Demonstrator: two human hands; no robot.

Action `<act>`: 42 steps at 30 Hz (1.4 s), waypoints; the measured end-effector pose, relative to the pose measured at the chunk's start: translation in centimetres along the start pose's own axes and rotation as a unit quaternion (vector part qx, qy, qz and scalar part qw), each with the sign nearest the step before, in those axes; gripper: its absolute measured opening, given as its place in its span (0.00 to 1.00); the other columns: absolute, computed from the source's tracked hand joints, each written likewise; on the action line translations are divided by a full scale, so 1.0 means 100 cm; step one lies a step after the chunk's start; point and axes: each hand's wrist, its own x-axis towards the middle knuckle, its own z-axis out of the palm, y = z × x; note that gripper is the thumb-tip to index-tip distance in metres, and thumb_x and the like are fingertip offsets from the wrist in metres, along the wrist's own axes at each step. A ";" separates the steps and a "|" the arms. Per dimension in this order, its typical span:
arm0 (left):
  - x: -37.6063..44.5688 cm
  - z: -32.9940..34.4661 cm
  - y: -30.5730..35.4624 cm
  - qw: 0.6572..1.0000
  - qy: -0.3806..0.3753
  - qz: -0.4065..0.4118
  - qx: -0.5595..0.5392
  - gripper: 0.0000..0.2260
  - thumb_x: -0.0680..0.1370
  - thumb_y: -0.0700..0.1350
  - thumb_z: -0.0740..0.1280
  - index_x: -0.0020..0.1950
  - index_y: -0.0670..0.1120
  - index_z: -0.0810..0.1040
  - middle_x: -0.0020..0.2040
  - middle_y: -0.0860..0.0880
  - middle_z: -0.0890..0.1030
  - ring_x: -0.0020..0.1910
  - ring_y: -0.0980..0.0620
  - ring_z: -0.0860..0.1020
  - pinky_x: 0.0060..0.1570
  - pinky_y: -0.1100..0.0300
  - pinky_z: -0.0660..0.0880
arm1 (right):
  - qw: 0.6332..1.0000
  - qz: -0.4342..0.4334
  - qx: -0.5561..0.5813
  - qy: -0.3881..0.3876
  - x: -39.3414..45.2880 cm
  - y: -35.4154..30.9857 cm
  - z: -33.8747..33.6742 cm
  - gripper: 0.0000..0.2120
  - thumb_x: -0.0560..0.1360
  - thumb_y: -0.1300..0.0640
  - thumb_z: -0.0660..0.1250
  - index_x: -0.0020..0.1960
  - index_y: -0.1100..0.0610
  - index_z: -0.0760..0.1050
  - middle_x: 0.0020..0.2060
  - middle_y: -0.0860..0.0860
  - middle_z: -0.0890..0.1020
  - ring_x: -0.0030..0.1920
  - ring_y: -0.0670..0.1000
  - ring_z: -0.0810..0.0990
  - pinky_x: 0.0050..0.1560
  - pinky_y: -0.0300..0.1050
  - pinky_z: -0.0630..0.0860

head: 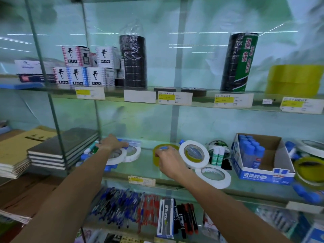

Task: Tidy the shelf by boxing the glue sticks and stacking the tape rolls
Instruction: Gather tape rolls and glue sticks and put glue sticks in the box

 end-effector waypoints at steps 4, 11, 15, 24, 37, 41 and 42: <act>-0.012 -0.005 0.021 0.998 0.033 0.040 -0.041 0.32 0.52 0.59 0.77 0.48 0.43 0.72 0.46 0.42 0.78 0.46 0.41 0.78 0.51 0.47 0.77 | 1.000 0.017 0.018 0.004 0.002 0.012 -0.002 0.16 0.70 0.67 0.62 0.55 0.57 0.76 0.49 0.55 0.82 0.53 0.60 0.75 0.48 0.48 0.68; -0.035 -0.007 0.045 0.960 0.157 0.135 -0.191 0.18 0.70 0.36 0.72 0.58 0.41 0.71 0.52 0.41 0.77 0.47 0.44 0.75 0.43 0.55 0.71 | 0.999 0.025 0.038 -0.010 0.003 0.012 -0.002 0.16 0.69 0.68 0.61 0.54 0.57 0.76 0.47 0.55 0.82 0.51 0.60 0.76 0.45 0.46 0.68; -0.068 -0.008 0.064 0.928 0.169 0.186 -0.276 0.18 0.70 0.35 0.72 0.57 0.45 0.73 0.51 0.44 0.79 0.41 0.47 0.79 0.43 0.58 0.77 | 0.991 0.059 0.121 -0.014 0.006 0.015 -0.006 0.15 0.71 0.66 0.59 0.53 0.55 0.78 0.49 0.55 0.82 0.51 0.59 0.79 0.50 0.49 0.76; -0.151 -0.004 0.122 0.885 0.094 0.287 -0.354 0.22 0.65 0.44 0.80 0.56 0.46 0.77 0.44 0.50 0.81 0.38 0.54 0.78 0.39 0.62 0.79 | 0.915 0.183 0.356 0.057 0.016 0.030 -0.060 0.09 0.78 0.55 0.65 0.56 0.56 0.77 0.46 0.52 0.83 0.44 0.52 0.82 0.50 0.46 0.78; -0.237 0.040 0.220 0.854 -0.012 0.367 -0.370 0.25 0.65 0.37 0.77 0.58 0.49 0.74 0.49 0.47 0.79 0.37 0.51 0.82 0.37 0.60 0.80 | 0.889 0.242 0.386 0.041 -0.041 0.100 -0.121 0.14 0.72 0.52 0.73 0.52 0.62 0.78 0.42 0.59 0.84 0.40 0.57 0.84 0.41 0.51 0.83; -0.254 0.059 0.252 0.843 -0.043 0.384 -0.374 0.25 0.66 0.36 0.75 0.60 0.49 0.73 0.49 0.47 0.78 0.36 0.52 0.80 0.34 0.63 0.78 | 0.910 0.257 0.319 0.066 -0.067 0.125 -0.133 0.11 0.73 0.52 0.70 0.49 0.60 0.79 0.41 0.58 0.84 0.40 0.56 0.83 0.44 0.52 0.81; -0.258 0.064 0.261 0.840 -0.052 0.390 -0.375 0.24 0.67 0.38 0.75 0.61 0.49 0.73 0.49 0.47 0.78 0.36 0.52 0.80 0.36 0.61 0.79 | 0.910 0.266 0.308 0.075 -0.073 0.131 -0.138 0.11 0.74 0.53 0.69 0.48 0.61 0.79 0.41 0.58 0.84 0.42 0.57 0.83 0.44 0.51 0.80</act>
